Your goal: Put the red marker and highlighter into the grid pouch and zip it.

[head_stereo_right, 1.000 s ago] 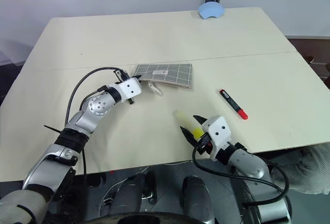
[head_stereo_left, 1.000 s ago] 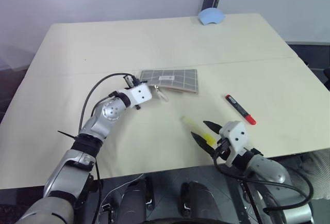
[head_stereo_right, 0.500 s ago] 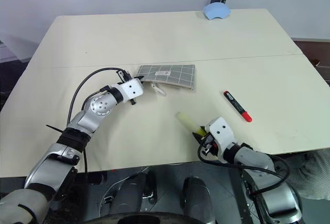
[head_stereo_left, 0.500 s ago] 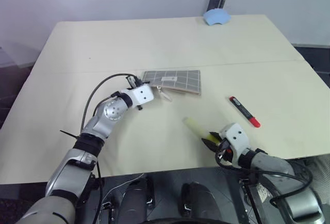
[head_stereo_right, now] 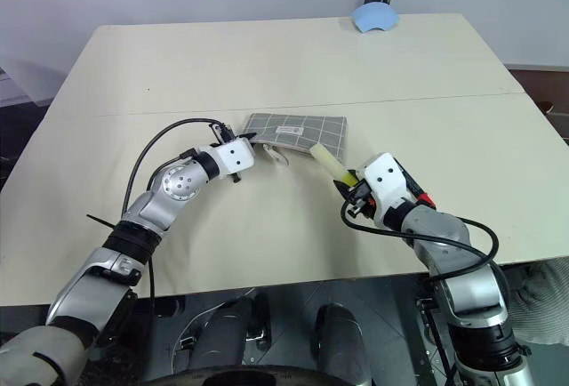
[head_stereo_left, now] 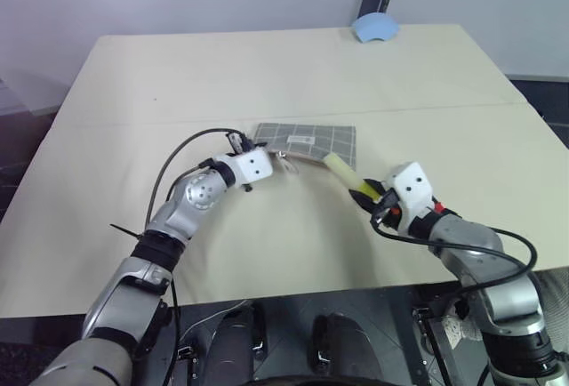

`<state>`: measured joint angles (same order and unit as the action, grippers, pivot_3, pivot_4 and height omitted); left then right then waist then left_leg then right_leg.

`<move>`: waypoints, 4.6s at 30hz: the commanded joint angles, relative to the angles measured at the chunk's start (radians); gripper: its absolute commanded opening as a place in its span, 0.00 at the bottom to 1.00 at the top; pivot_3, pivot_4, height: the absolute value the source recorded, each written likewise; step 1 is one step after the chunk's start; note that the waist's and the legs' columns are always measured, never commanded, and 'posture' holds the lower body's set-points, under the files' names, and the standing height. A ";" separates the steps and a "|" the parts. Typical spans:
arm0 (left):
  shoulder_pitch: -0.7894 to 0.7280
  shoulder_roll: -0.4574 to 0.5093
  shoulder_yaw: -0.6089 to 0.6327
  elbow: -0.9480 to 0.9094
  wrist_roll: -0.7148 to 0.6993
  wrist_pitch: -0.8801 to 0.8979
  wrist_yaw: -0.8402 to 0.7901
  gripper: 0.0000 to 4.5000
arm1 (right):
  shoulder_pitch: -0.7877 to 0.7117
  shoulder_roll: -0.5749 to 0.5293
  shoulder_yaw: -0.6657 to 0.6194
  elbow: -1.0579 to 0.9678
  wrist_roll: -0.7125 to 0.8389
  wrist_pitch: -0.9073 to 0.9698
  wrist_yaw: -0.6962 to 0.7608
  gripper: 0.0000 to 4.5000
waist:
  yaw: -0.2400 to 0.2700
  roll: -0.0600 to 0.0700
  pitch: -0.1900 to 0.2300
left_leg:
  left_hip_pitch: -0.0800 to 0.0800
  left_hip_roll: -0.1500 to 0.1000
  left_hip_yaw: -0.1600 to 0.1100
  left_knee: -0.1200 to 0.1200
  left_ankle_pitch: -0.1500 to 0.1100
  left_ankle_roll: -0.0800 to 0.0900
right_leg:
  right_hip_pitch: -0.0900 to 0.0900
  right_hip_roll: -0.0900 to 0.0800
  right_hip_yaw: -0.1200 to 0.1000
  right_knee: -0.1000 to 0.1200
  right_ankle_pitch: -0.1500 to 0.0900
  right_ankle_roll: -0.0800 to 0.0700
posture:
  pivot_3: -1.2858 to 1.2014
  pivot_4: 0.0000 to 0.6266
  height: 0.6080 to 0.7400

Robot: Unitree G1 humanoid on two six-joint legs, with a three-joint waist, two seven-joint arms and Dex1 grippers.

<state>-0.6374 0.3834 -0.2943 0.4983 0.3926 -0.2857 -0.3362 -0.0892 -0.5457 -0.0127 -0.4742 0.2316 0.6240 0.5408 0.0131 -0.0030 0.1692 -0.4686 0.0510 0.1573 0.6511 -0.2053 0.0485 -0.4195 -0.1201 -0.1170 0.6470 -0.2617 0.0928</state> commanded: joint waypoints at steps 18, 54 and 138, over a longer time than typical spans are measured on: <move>0.042 -0.029 -0.005 -0.110 -0.005 0.031 -0.016 0.00 | -0.026 -0.015 -0.018 0.034 -0.006 -0.070 0.001 0.21 | 0.000 0.000 0.000 | 0.000 0.000 0.000 0.001 0.000 0.000 | 0.000 0.000 0.000 0.001 0.000 0.000 | 0.52 0.24 1.00; -0.030 0.079 -0.053 -0.030 -0.097 -0.288 -0.294 0.00 | -0.321 0.068 0.232 0.198 -0.249 -0.035 0.043 0.21 | -0.004 0.000 0.000 | -0.007 0.001 0.000 0.010 0.000 0.000 | -0.005 0.001 0.000 0.006 0.001 0.002 | 0.52 0.24 1.00; -0.037 0.053 -0.003 -0.034 -0.054 -0.164 -0.186 0.00 | 0.228 -0.005 -0.107 -0.170 0.344 -0.028 0.103 0.05 | 0.001 0.001 -0.001 | -0.008 0.001 -0.002 0.013 -0.002 0.004 | -0.004 0.001 0.000 0.005 0.000 0.001 | 0.52 0.24 1.00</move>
<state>-0.6421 0.4383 -0.3197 0.4755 0.3574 -0.4481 -0.5366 0.1263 -0.5499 -0.1408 -0.6531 0.6190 0.6324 0.6494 0.0145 -0.0019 0.1679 -0.4763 0.0522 0.1550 0.6646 -0.2073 0.0528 -0.4239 -0.1195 -0.1171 0.6514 -0.2613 0.0936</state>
